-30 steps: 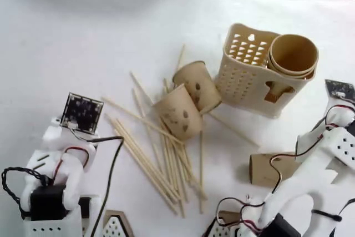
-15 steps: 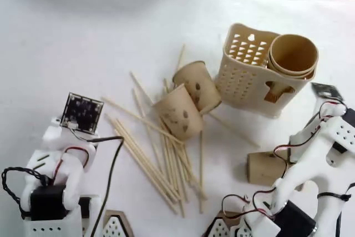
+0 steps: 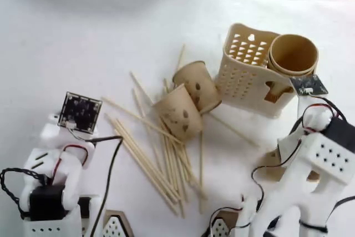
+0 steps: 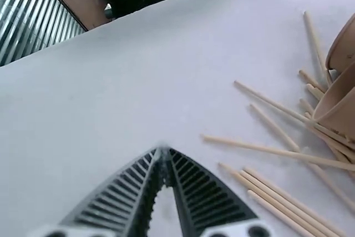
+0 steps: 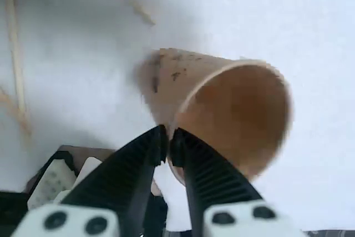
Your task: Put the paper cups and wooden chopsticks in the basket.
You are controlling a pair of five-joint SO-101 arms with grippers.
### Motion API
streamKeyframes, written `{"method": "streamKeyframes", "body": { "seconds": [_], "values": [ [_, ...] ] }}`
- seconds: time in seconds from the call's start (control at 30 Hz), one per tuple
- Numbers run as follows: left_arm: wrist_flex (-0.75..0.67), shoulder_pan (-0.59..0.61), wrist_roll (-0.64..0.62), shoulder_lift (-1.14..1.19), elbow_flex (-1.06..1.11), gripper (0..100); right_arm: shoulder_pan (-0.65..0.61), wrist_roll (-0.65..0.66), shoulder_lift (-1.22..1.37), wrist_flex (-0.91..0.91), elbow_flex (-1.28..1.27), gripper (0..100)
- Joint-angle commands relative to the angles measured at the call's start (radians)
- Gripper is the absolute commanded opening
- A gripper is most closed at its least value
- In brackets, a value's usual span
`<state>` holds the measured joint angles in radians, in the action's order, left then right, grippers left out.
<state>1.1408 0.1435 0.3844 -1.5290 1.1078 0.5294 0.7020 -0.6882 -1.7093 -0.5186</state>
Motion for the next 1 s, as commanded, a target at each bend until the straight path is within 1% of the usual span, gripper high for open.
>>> {"method": "streamKeyframes", "body": {
  "seconds": [0.0, 0.1, 0.2, 0.3, 0.37, 0.43, 0.47, 0.53, 0.6, 0.67, 0.73, 0.97],
  "values": [
    [-0.021, 0.002, 0.006, -0.001, -0.092, 3, -0.012, 0.037, -0.085, -0.008, 0.064, 1.9],
    [-0.021, 0.001, 0.006, 0.007, -0.123, 3, -0.012, 0.04, -0.13, -0.008, 0.098, 1.9],
    [-0.02, -0.001, 0.035, 0.104, -0.178, 3, -0.012, 0.04, -0.165, -0.008, 0.146, 1.9],
    [-0.005, -0.001, 0.054, 0.288, -0.278, 3, -0.012, 0.04, -0.188, -0.008, 0.189, 1.9],
    [0.031, -0.005, 0.089, 0.43, -0.377, 3, -0.012, 0.04, -0.194, -0.008, 0.196, 1.9],
    [0.075, -0.035, 0.14, 0.567, -0.483, 3, -0.012, 0.04, -0.189, -0.008, 0.195, 1.9],
    [0.101, -0.048, 0.17, 0.633, -0.534, 5, -0.012, 0.04, -0.188, -0.008, 0.193, 1.9],
    [0.146, -0.082, 0.216, 0.757, -0.626, 11, -0.008, 0.04, -0.188, -0.008, 0.184, 1.9],
    [0.181, -0.104, 0.241, 0.866, -0.704, 18, 0.004, 0.04, -0.189, -0.008, 0.173, 1.9],
    [0.204, -0.127, 0.255, 0.967, -0.776, 23, 0.004, 0.04, -0.188, -0.008, 0.172, 1.9],
    [0.21, -0.148, 0.292, 1.059, -0.836, 24, 0.004, 0.04, -0.189, -0.008, 0.163, 1.9],
    [0.21, -0.295, 0.381, 1.32, -0.968, 25, 0.004, 0.04, -0.189, -0.007, 0.11, 1.9]
  ]
}}
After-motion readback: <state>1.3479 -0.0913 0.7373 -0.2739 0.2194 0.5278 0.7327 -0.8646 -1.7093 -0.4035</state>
